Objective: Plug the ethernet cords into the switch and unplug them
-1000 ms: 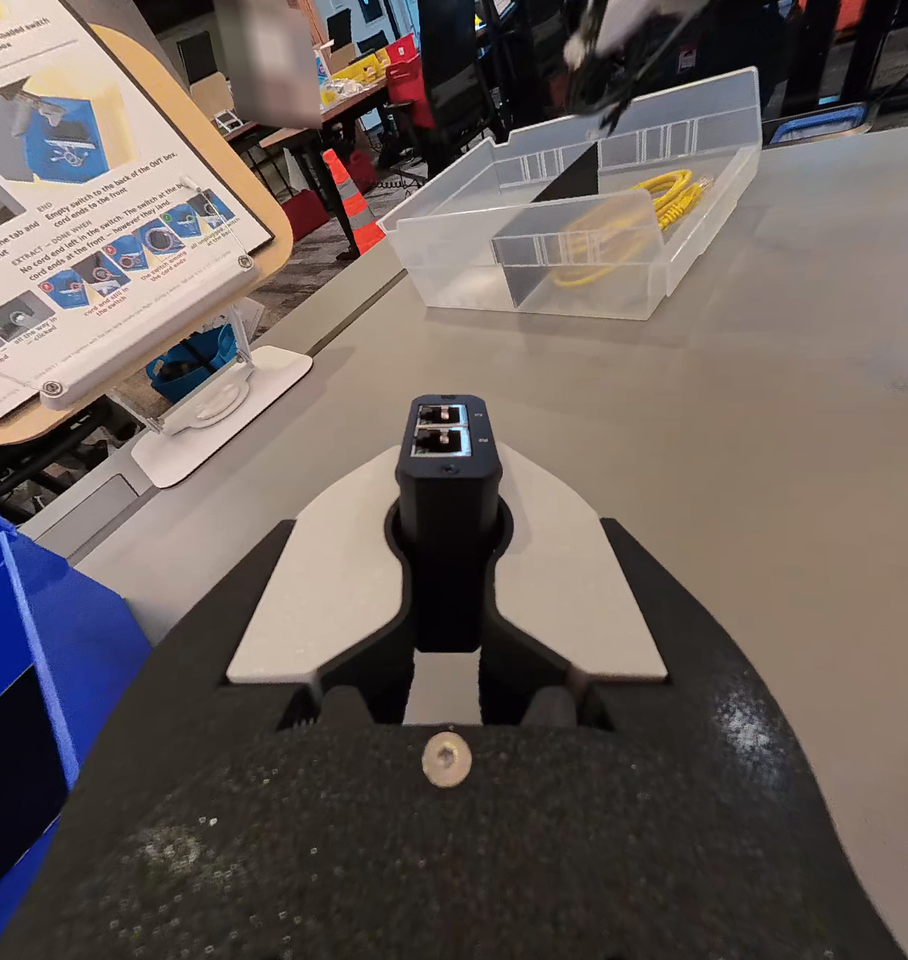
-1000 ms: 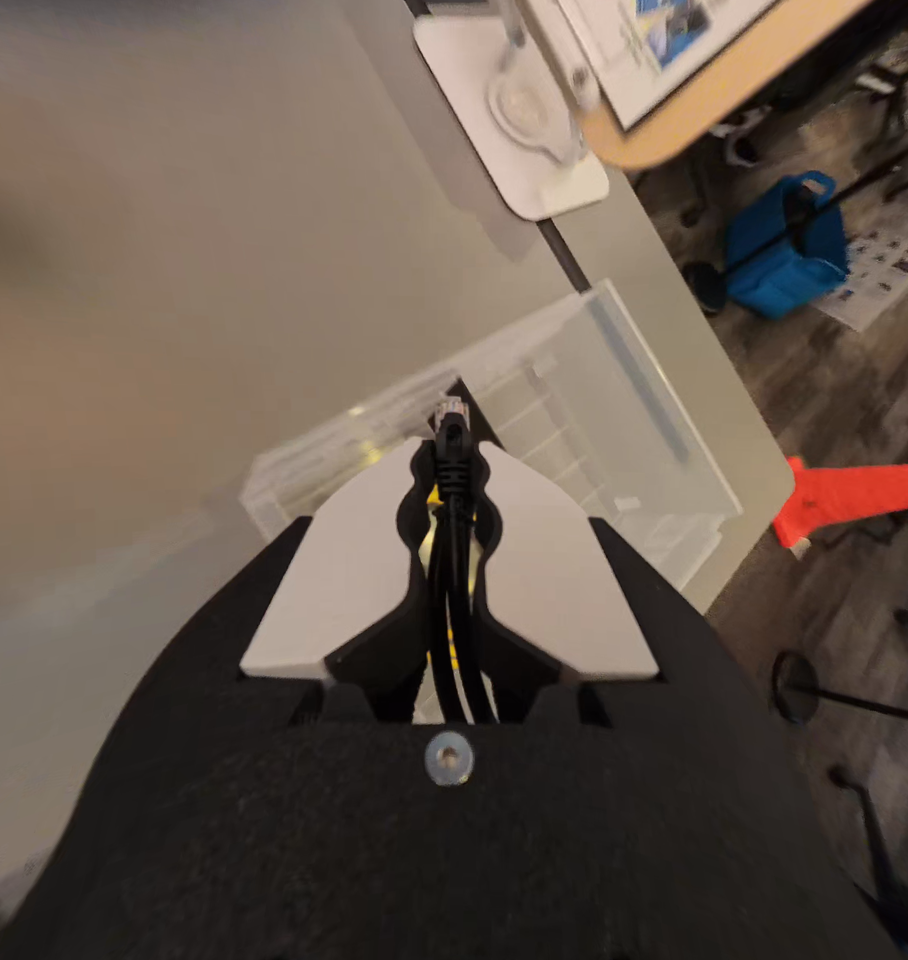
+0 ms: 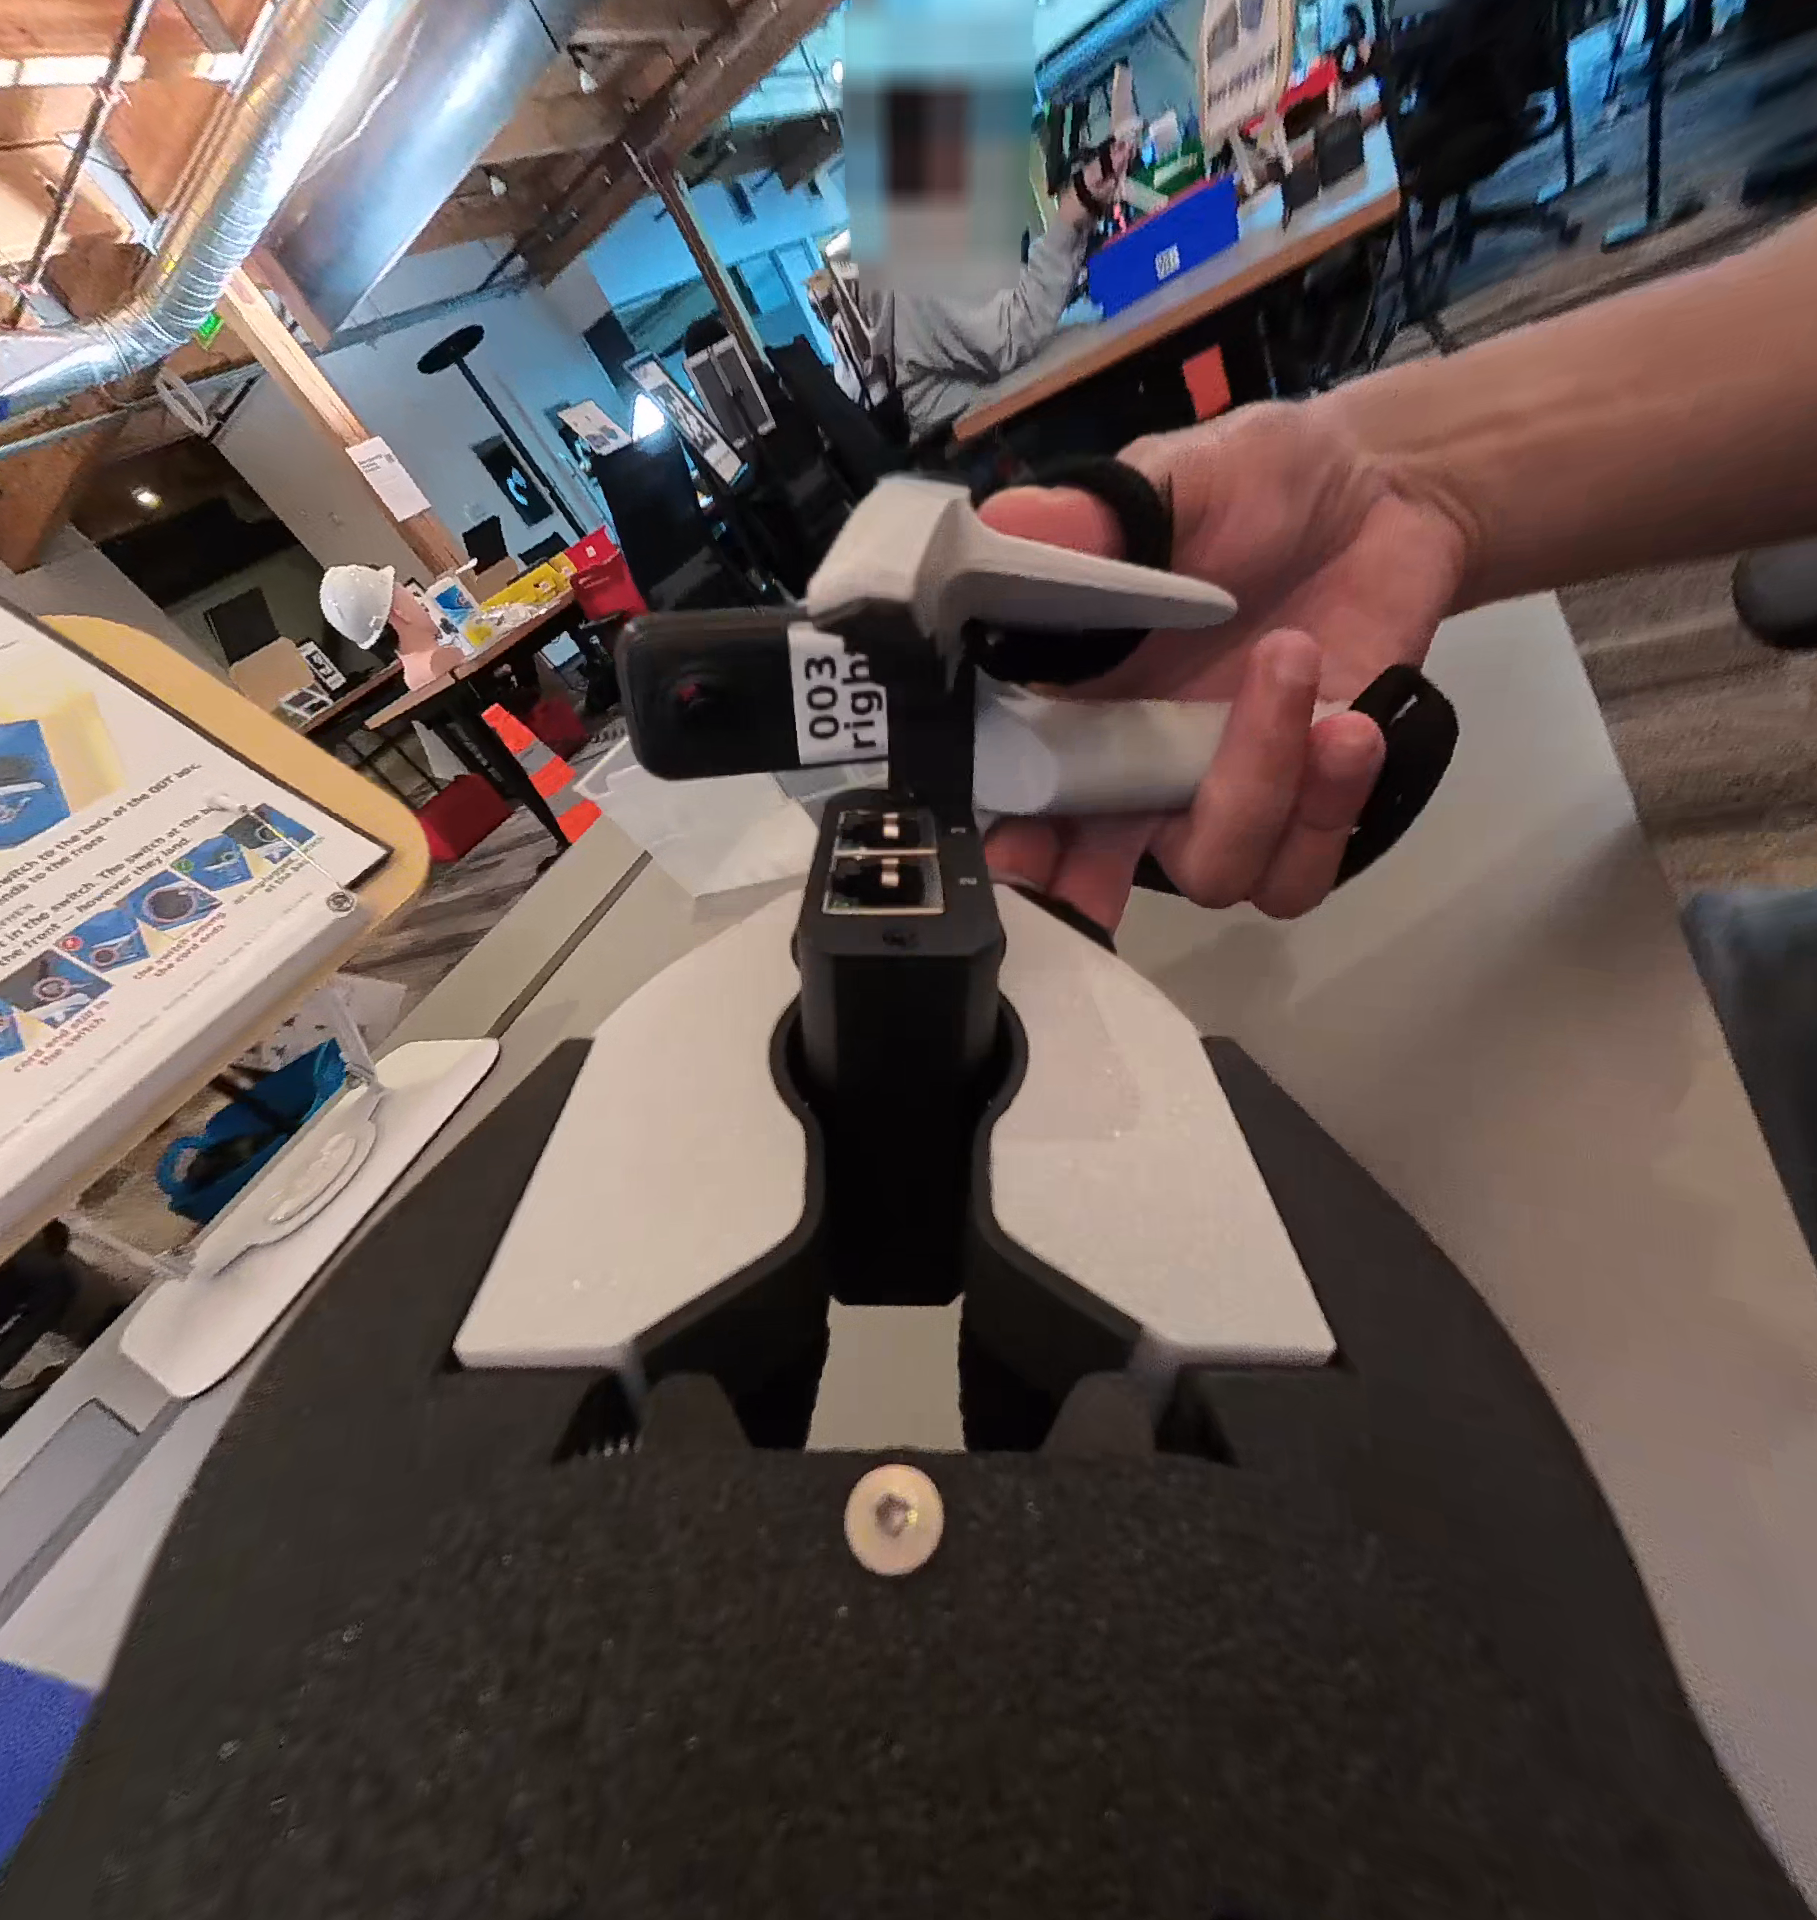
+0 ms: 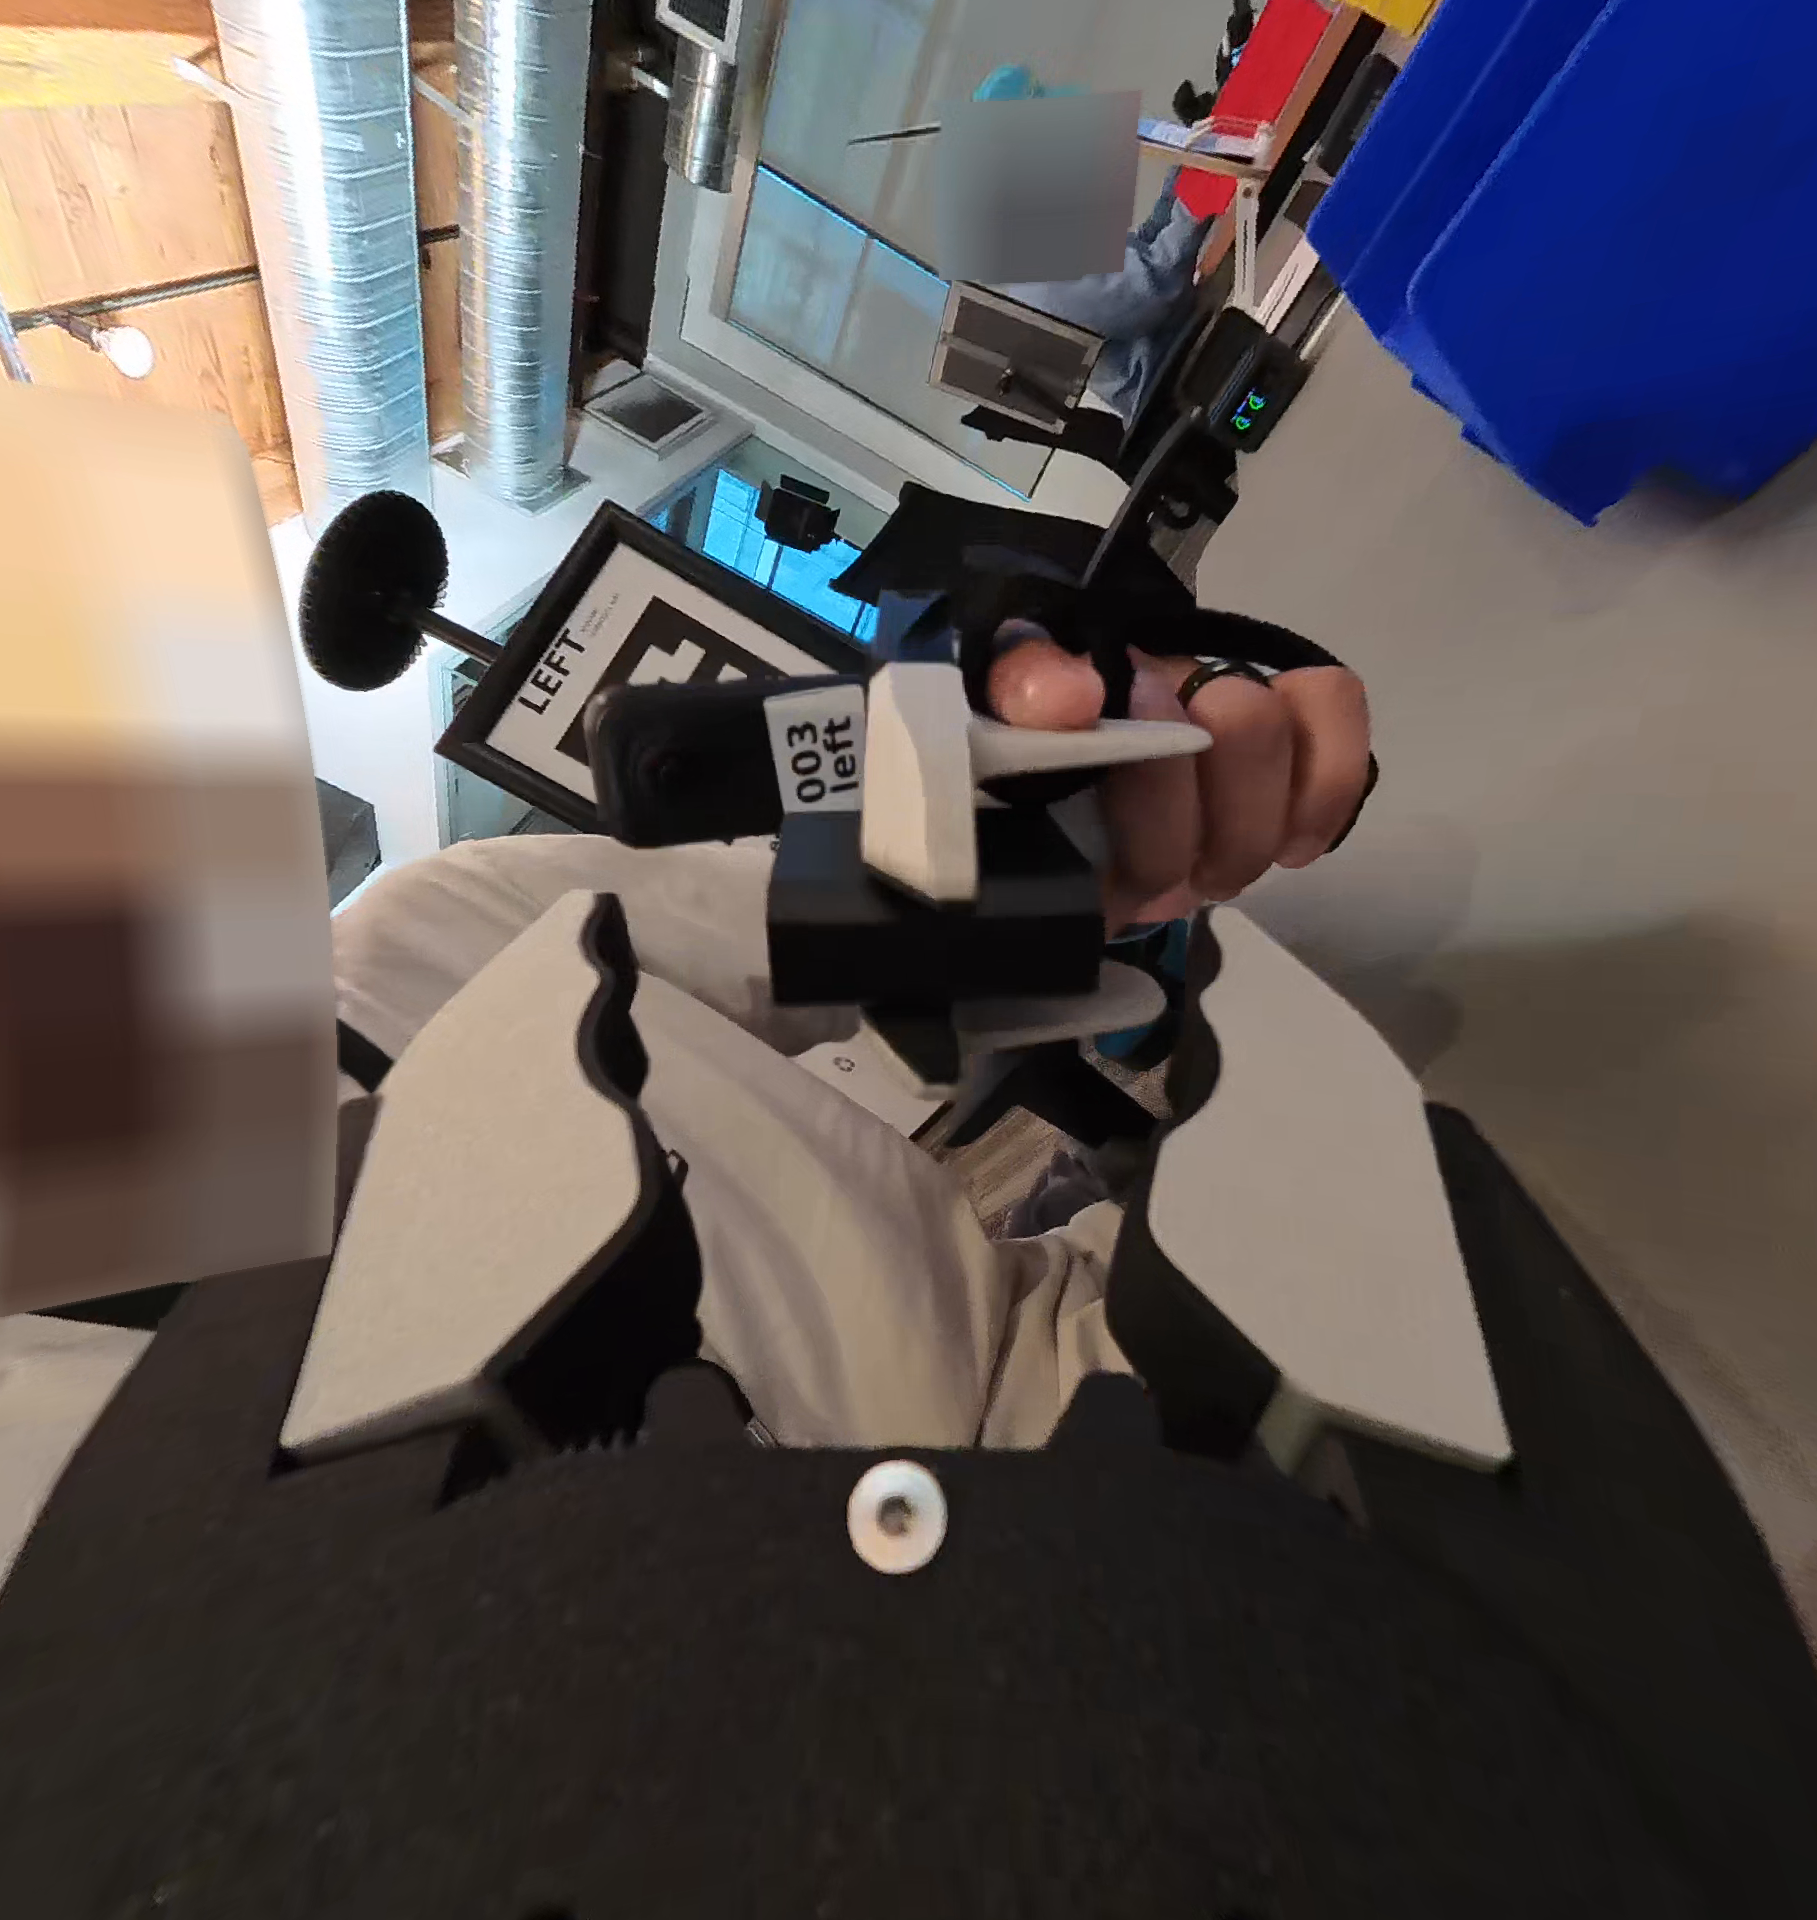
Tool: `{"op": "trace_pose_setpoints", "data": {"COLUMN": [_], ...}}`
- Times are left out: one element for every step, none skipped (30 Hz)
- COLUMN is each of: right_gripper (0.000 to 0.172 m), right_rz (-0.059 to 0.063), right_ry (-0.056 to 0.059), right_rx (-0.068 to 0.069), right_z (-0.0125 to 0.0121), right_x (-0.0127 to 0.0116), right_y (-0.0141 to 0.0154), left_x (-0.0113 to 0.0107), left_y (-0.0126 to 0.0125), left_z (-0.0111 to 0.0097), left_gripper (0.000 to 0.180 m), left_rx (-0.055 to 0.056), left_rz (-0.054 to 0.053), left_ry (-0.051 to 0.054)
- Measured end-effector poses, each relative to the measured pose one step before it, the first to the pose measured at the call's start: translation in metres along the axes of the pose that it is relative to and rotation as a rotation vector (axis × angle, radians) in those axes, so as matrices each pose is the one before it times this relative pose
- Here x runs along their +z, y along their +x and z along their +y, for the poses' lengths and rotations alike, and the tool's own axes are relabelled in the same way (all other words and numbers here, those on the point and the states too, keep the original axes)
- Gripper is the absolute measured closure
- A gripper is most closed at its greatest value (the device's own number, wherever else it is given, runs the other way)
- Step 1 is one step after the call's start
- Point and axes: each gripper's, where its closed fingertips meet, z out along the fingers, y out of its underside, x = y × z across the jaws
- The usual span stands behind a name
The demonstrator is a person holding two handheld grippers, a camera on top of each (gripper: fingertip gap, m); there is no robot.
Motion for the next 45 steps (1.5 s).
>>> {"op": "trace_pose_setpoints", "data": {"right_gripper": [0.086, 0.096, 0.108, 0.112, 0.112, 0.112, 0.112, 0.112, 0.112, 0.112, 0.112, 0.112, 0.112, 0.112, 0.112, 0.112, 0.112, 0.112, 0.112, 0.112, 0.112, 0.112, 0.112, 0.112, 0.112, 0.112, 0.112, 0.112, 0.112, 0.112, 0.112, 0.112, 0.112, 0.112, 0.112, 0.112, 0.112, 0.112, 0.112, 0.112, 0.112, 0.112, 0.112, 0.112, 0.108], "right_rz": [-0.0106, 0.0147, 0.016, -0.0063, -0.0038, 0.0044, 0.0084, 0.0149, 0.0147, 0.0138, 0.0242, 0.035, 0.0315, 0.0407, 0.0691, 0.102, 0.1499, 0.1803, 0.1638, 0.1508, 0.1349, 0.1112, 0.1004, 0.0894, 0.0559, 0.0225, 0.0028, -0.0042, 0.0041, 0.0209, 0.0177, 0.0114, 0.0125, 0.0182, 0.0202, 0.0134, 0.0081, 0.0152, 0.0238, 0.022, 0.0083, 0.008, 0.0062, 0.0045, 0.0033], "right_ry": [-0.0014, -0.015, -0.0194, 0.0002, 0.0149, 0.0069, -0.0012, 0.0021, -0.0041, -0.0034, 0.0015, -0.0004, -0.0006, 0.0051, 0.0071, 0.0099, 0.0043, 0.0014, 0.0149, 0.02, 0.0062, -0.0174, -0.0511, -0.0705, -0.0873, -0.0915, -0.0716, -0.0517, -0.0422, -0.0448, -0.0453, -0.0447, -0.0463, -0.038, -0.0285, -0.0296, -0.0326, -0.0254, -0.0147, -0.0094, -0.0026, 0.0133, 0.0056, 0.005, 0.0056], "right_rx": [-0.0098, -0.0041, -0.0095, 0.0048, 0.0049, -0.0072, -0.0049, -0.0041, -0.0071, -0.0101, -0.0163, -0.0266, -0.0308, -0.0349, -0.0464, -0.0662, -0.0772, -0.0758, -0.0492, -0.0278, -0.0163, 0.003, 0.0235, 0.0326, 0.0381, 0.0457, 0.0469, 0.0442, 0.0405, 0.0235, 0.0129, 0.0057, -0.0039, -0.0102, -0.0065, -0.0008, -0.0014, -0.006, -0.0086, -0.0048, -0.0039, -0.0054, -0.0089, -0.012, -0.0116], "right_z": [0.00087, 0.00301, 0.00417, 0.00151, -0.00032, 0.00064, 0.00109, 0.00058, 0.0006, -0.00066, -0.00219, -0.00309, -0.00403, -0.00623, -0.00848, -0.01142, -0.01346, -0.0149, -0.01718, -0.01761, -0.01509, -0.01036, -0.00423, 0.00022, 0.00339, 0.00388, 0.00108, -0.00091, -0.00085, 0.00069, 0.00178, 0.00227, 0.00291, 0.00196, 0.00131, 0.00219, 0.0029, 0.00207, 0.00089, 0.00054, -0.00009, -0.00191, -0.00055, 0.00019, 0.00014], "right_x": [-0.00065, -0.00113, -0.00126, -0.00143, -0.00157, -0.00159, -0.00166, -0.00164, -0.00182, -0.00252, -0.00433, -0.00638, -0.00873, -0.01155, -0.01545, -0.01978, -0.02442, -0.02821, -0.02898, -0.02667, -0.02141, -0.01336, -0.00463, 0.0039, 0.01198, 0.01736, 0.01941, 0.01942, 0.01791, 0.01585, 0.014, 0.01238, 0.01047, 0.00821, 0.00621, 0.00508, 0.00451, 0.00376, 0.00273, 0.00225, 0.00148, 0.00006, 0.00038, 0.00056, 0.00089], "right_y": [-0.00099, 0.003, 0.00373, 0.00104, 0.00105, 0.00182, 0.00221, 0.00246, 0.00175, 0.00037, -0.00023, -0.00094, -0.00307, -0.00388, -0.00222, 0.00133, 0.00936, 0.01808, 0.02268, 0.02748, 0.03171, 0.03436, 0.03698, 0.03676, 0.03155, 0.0249, 0.019, 0.01422, 0.01125, 0.00902, 0.00477, 0.0008, -0.00121, -0.00176, -0.00195, -0.00263, -0.00285, -0.00121, 0.00073, 0.00125, -0.00024, -0.0004, -0.00041, -0.00075, -0.00084], "left_x": [0.00157, 0.00105, 0.00098, 0.00146, 0.00144, 0.00128, 0.00141, 0.00117, 0.00039, -0.00062, -0.00159, -0.00249, -0.00313, -0.00357, -0.00354, -0.00325, -0.00233, -0.00143, -0.0005, 0.00039, 0.00092, 0.00075, 0.00034, -0.00012, -0.0008, -0.00124, -0.00144, -0.00134, -0.00101, -0.00092, -0.00076, -0.00045, -0.00007, 0.00018, 0.00063, 0.00121, 0.00122, 0.00125, 0.00077, 0.00049, 0.00014, -0.00022, -0.00031, -0.00049, -0.00069], "left_y": [0.00099, 0.00207, 0.00232, 0.00033, 0.00022, 0.00126, 0.00103, 0.0003, 0.00004, -0.00024, -0.00055, 0.00064, -0.001, -0.00219, -0.00119, 0.00016, 0.00005, -0.00125, -0.00248, -0.00404, -0.00445, -0.00319, -0.00224, -0.00151, -0.00143, -0.00237, -0.00167, -0.00014, 0.00018, -0.00065, -0.00107, -0.00053, -0.00013, 0.0003, 0.00042, 0.0005, 0.00053, 0.00062, -0.00077, -0.00179, -0.00187, -0.00114, -0.00101, -0.00117, -0.00183], "left_z": [0.00279, -0.00035, -0.00168, 0.00072, 0.00212, 0.00248, 0.00315, 0.00332, 0.00266, 0.00116, 0.00027, 0.00027, 0.0012, 0.0029, 0.00455, 0.00611, 0.0074, 0.00785, 0.00632, 0.00417, 0.00278, 0.00144, 0.00053, -0.0002, -0.00066, -0.00165, -0.00264, -0.00231, -0.00121, -0.00035, 0.00007, 0.00043, 0.00104, 0.00168, 0.00201, 0.00277, 0.00297, 0.00252, 0.0014, 0.00033, -0.00044, -0.00022, -0.00022, -0.00042, -0.0007], "left_gripper": [0.155, 0.155, 0.155, 0.155, 0.155, 0.155, 0.155, 0.155, 0.155, 0.154, 0.146, 0.136, 0.133, 0.131, 0.129, 0.127, 0.125, 0.124, 0.125, 0.125, 0.125, 0.125, 0.125, 0.125, 0.125, 0.125, 0.125, 0.126, 0.126, 0.126, 0.126, 0.126, 0.126, 0.126, 0.126, 0.126, 0.126, 0.125, 0.125, 0.124, 0.124, 0.123, 0.123, 0.122, 0.122], "left_rx": [0.0142, 0.0013, -0.0084, -0.0034, 0.0006, -0.0001, 0.0001, 0.0001, -0.0104, -0.0214, -0.02, -0.0144, -0.0242, -0.047, -0.07, -0.0816, -0.0796, -0.0667, -0.0486, -0.0356, -0.0275, -0.022, -0.0199, -0.0172, -0.0126, -0.0097, -0.0038, 0.0031, 0.009, 0.0145, 0.0189, 0.0201, 0.017, 0.0117, 0.0064, 0.0031, 0.0027, 0.0038, 0.0023, -0.0021, -0.0056, -0.0024, -0.0019, -0.0014, -0.0024], "left_rz": [-0.0032, 0.0059, 0.0085, -0.0048, -0.0042, 0.0043, 0.001, -0.0061, -0.0094, -0.011, -0.0092, 0.0046, 0.0, -0.0051, 0.0041, 0.0155, 0.0167, 0.0107, 0.0066, -0.0024, -0.0035, 0.0049, 0.0077, 0.0069, 0.0009, -0.0117, -0.0108, -0.0029, -0.0027, -0.01, -0.0141, -0.0117, -0.0084, -0.0051, -0.0027, -0.001, 0.0017, 0.0037, -0.0043, -0.0116, -0.0109, -0.0036, -0.0023, -0.0038, -0.0082], "left_ry": [-0.0184, 0.0015, 0.0091, -0.0063, -0.0137, -0.0134, -0.0185, -0.0247, -0.0247, -0.0153, -0.008, -0.0087, -0.0136, -0.0172, -0.0122, -0.0081, -0.0099, -0.0162, -0.0163, -0.0129, -0.0131, -0.0092, -0.0031, 0.0014, 0.0047, 0.0093, 0.0133, 0.0091, 0.0009, -0.0031, -0.0034, -0.004, -0.0064, -0.0077, -0.0086, -0.013, -0.0153, -0.0124, -0.0071, -0.001, 0.0016, -0.0003, -0.001, 0.0006, 0.0041]}}
